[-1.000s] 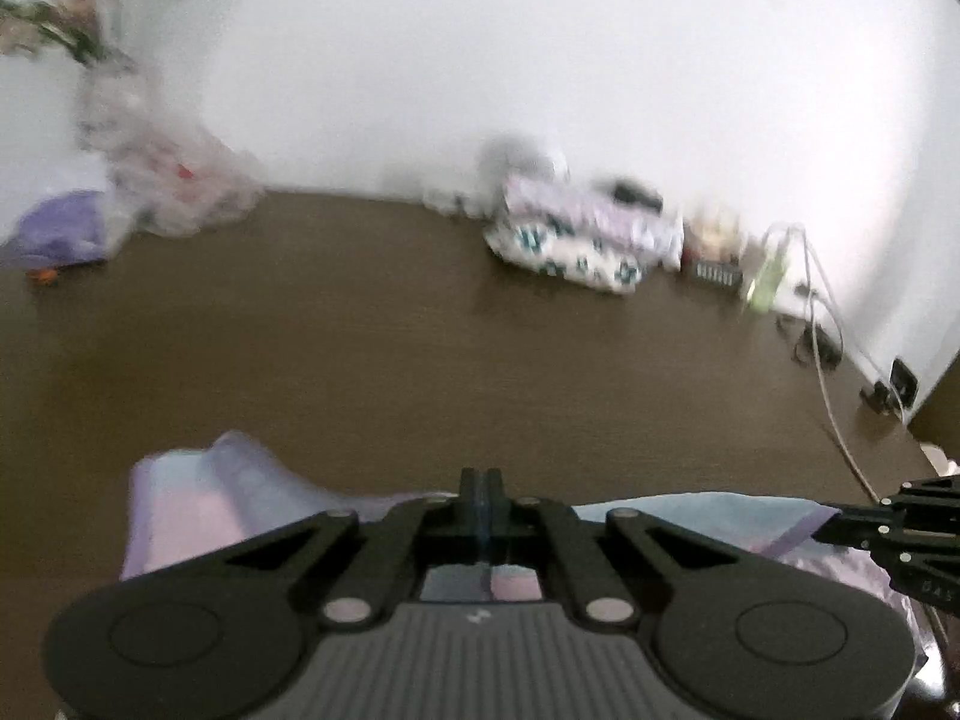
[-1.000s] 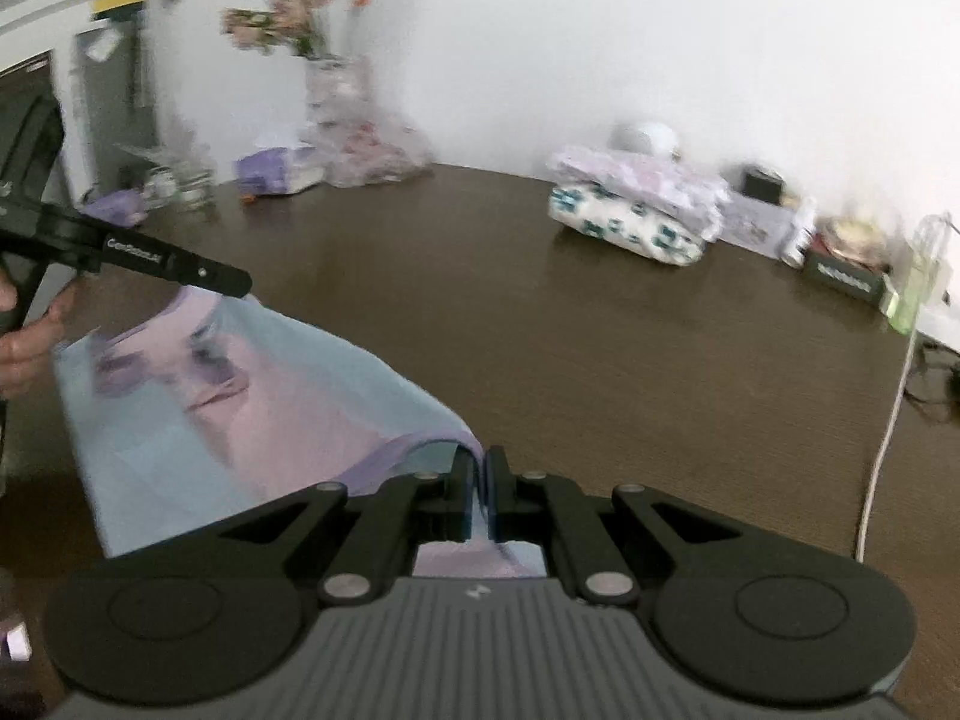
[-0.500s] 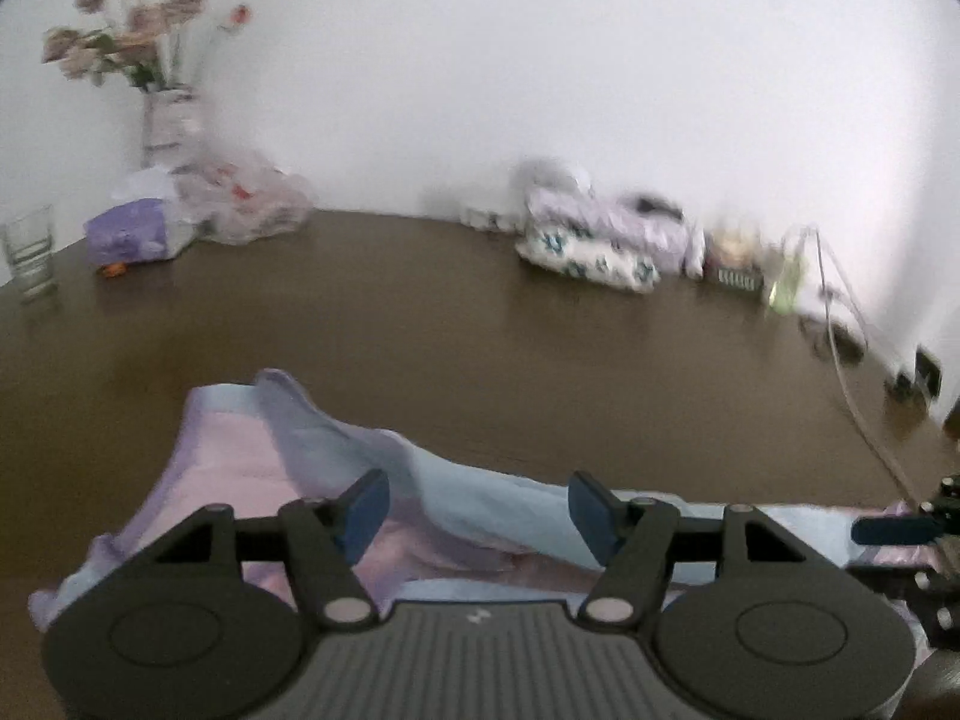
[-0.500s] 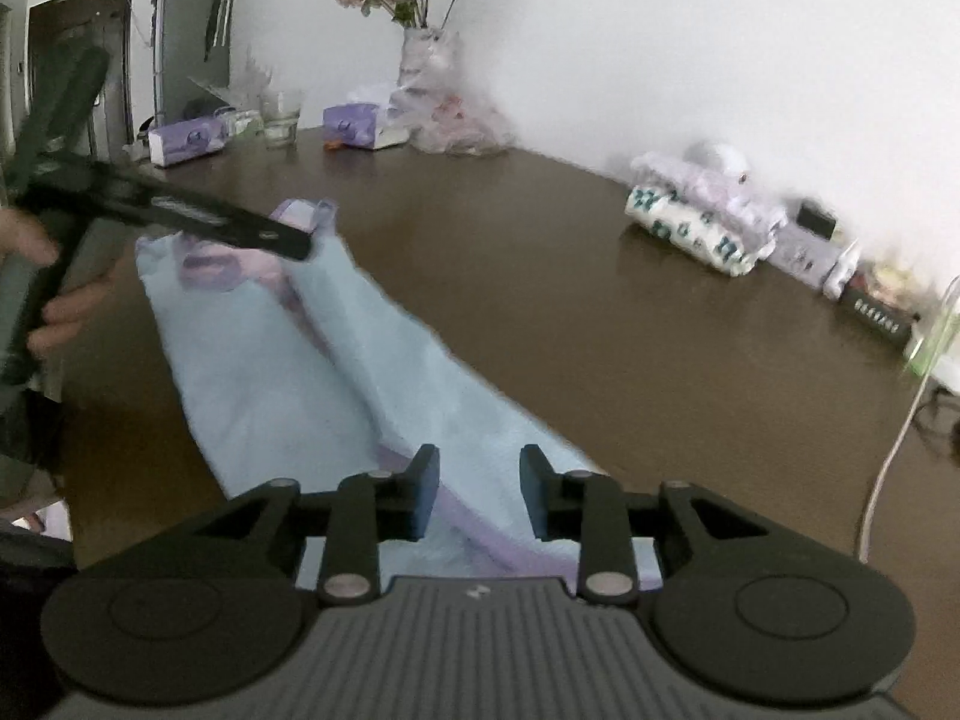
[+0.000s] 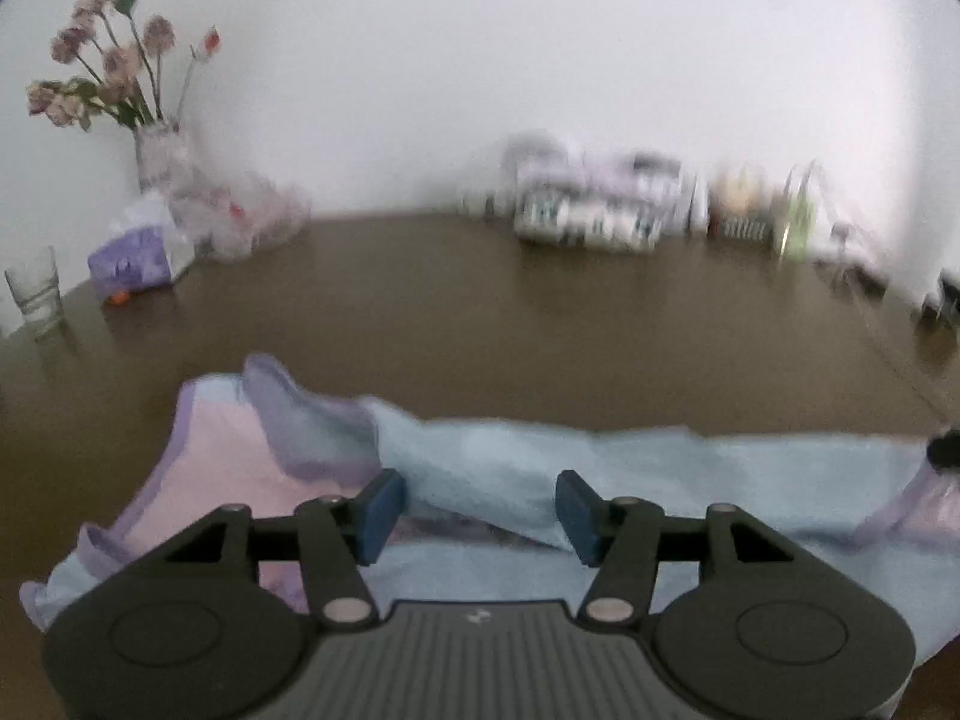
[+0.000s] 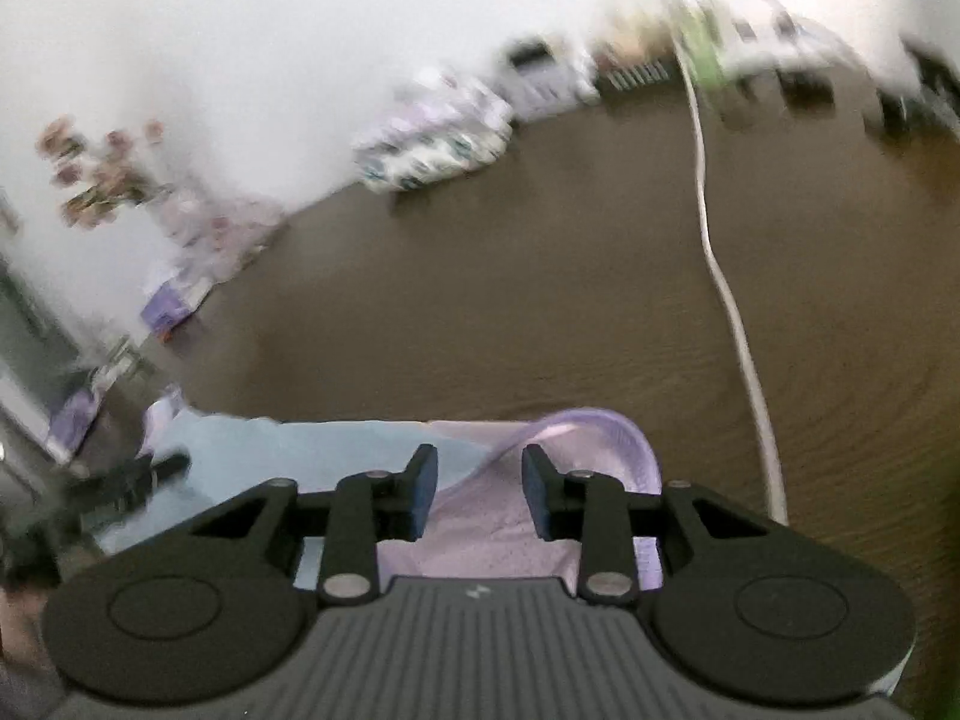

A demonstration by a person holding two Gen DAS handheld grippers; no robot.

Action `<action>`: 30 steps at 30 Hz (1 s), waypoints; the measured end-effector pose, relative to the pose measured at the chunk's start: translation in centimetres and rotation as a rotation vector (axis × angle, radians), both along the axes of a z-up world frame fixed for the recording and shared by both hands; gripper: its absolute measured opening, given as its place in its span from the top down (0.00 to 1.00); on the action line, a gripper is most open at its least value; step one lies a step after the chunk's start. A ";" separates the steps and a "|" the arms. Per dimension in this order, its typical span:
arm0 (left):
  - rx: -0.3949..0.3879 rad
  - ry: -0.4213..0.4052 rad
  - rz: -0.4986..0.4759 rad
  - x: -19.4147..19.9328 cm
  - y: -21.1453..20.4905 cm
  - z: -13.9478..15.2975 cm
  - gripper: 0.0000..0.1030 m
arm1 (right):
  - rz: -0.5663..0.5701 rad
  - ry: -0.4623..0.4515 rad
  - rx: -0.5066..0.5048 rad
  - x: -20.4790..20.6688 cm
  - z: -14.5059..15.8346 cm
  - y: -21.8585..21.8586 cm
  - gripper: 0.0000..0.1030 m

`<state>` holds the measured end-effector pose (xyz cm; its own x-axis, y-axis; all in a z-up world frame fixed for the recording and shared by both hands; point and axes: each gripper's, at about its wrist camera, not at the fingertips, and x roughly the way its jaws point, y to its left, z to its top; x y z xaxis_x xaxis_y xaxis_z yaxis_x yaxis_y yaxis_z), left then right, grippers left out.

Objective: Fold clothes

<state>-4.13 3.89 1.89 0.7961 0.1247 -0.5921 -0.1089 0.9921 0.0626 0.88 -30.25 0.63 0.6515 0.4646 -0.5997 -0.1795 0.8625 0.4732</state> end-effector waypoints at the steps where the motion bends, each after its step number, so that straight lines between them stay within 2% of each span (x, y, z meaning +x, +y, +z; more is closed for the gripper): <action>1: 0.004 0.012 -0.003 0.1 -0.1 -0.2 0.47 | -0.023 -0.002 -0.009 0.4 -0.1 0.2 0.95; 6: -0.020 0.005 -0.028 -0.2 0.1 -0.8 0.45 | -0.171 -0.060 -0.060 1.6 -0.7 0.5 0.98; 9: -0.006 -0.007 -0.042 -0.6 -0.2 -0.9 0.45 | -0.209 -0.098 -0.070 1.2 -0.8 0.9 0.87; 11: 0.004 -0.015 -0.053 -0.9 -0.4 -1.0 0.44 | -0.182 -0.101 -0.118 0.6 -0.3 1.2 0.79; 13: -0.003 -0.020 -0.059 -0.9 -0.4 -0.9 0.44 | -0.138 -0.110 -0.153 -0.6 0.4 2.0 0.78; 15: -0.020 -0.023 -0.069 -1.0 -0.2 -0.9 0.43 | -0.042 -0.083 -0.120 -1.4 0.6 2.9 0.78; 17: -0.033 -0.013 -0.078 -0.8 -0.1 -1.0 0.43 | 0.043 -0.022 -0.030 -1.4 0.2 3.8 0.78; 21: -0.034 -0.014 -0.094 -0.8 -0.3 -1.0 0.42 | 0.091 -0.006 0.056 -0.5 -0.7 6.1 0.77; 22: -0.035 -0.014 -0.093 -0.8 -0.3 -1.1 0.42 | 0.094 -0.012 0.057 -0.2 -0.6 6.6 0.84; 23: -0.038 -0.014 -0.092 -0.8 -0.2 -1.1 0.41 | 0.096 -0.021 0.056 0.0 -0.6 7.0 1.00; 26: -0.058 -0.013 -0.089 -0.8 0.1 -1.1 0.40 | 0.051 -0.052 -0.040 -0.1 -0.2 7.4 1.00; 28: -0.055 -0.015 -0.089 -0.9 0.1 -1.1 0.40 | 0.039 -0.051 -0.073 -1.0 0.1 6.2 0.95; 30: -0.056 -0.032 -0.091 -1.1 0.2 -0.9 0.40 | 0.058 -0.055 -0.077 -2.2 0.3 4.8 0.79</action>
<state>-5.26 4.11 0.97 0.8212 0.0185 -0.5704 -0.0196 0.9998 0.0043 -1.29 -25.46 0.92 0.6581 0.4562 -0.5990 -0.2539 0.8834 0.3939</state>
